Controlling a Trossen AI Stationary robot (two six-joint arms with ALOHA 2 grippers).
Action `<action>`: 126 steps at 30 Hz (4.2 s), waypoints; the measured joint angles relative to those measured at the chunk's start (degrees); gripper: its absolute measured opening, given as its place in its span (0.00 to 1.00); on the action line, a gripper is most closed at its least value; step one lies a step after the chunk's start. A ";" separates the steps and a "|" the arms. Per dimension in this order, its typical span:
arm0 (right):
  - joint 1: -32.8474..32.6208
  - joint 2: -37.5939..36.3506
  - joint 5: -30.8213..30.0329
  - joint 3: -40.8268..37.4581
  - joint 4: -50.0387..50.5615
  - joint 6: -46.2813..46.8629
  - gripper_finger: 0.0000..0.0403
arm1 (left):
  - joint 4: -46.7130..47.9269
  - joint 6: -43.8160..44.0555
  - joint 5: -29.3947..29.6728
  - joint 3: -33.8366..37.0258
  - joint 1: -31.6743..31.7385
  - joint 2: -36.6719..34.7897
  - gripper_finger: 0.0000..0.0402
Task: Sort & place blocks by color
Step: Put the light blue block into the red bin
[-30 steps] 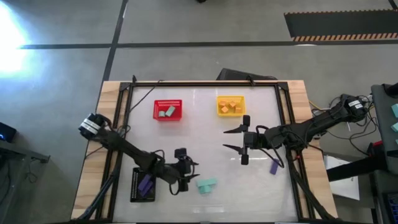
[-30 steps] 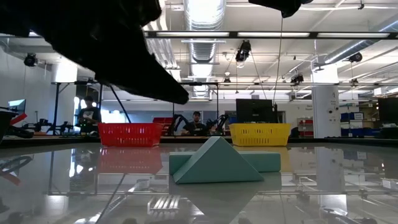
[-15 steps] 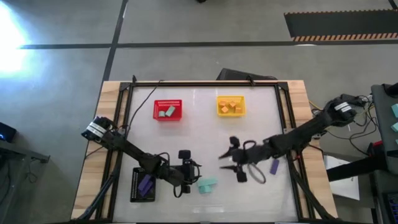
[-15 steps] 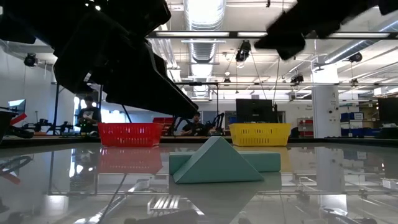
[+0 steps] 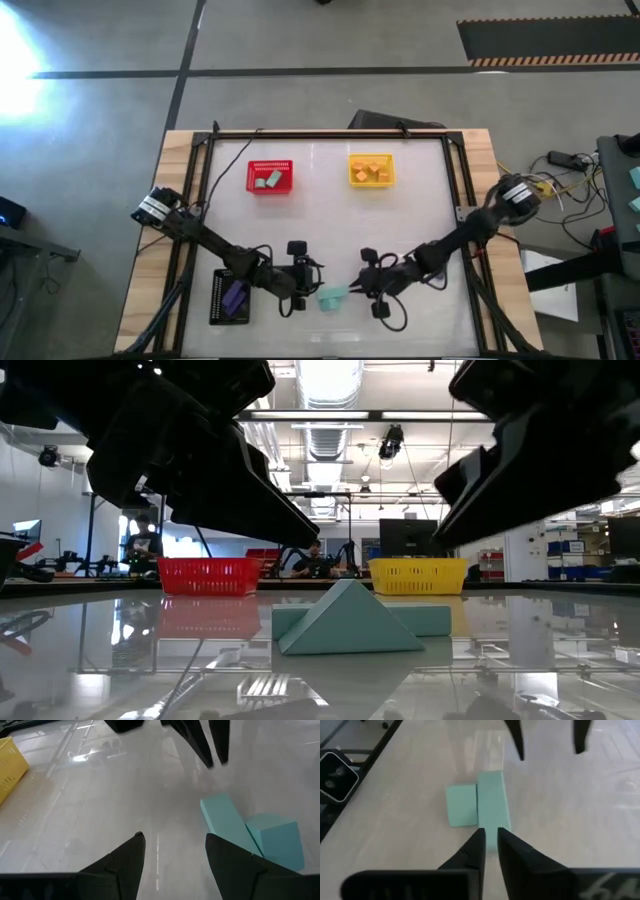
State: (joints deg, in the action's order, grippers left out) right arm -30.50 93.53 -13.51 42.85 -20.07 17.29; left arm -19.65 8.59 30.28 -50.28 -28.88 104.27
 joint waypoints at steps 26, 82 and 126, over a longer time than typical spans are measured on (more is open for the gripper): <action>5.88 9.36 -0.30 0.07 -11.11 0.77 0.02 | 6.31 0.03 -0.09 -0.13 -1.11 -7.17 0.48; 12.18 13.29 15.89 9.27 0.29 -19.40 0.58 | 9.62 -2.96 0.03 -0.02 -2.36 -18.62 0.48; 13.63 -17.26 20.59 -7.83 -34.34 -31.21 0.30 | -12.71 -24.52 6.82 1.16 2.29 -20.11 0.48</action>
State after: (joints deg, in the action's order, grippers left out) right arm -16.87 76.27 7.08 35.01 -54.42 -13.92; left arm -32.36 -15.93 37.10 -49.12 -26.59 84.16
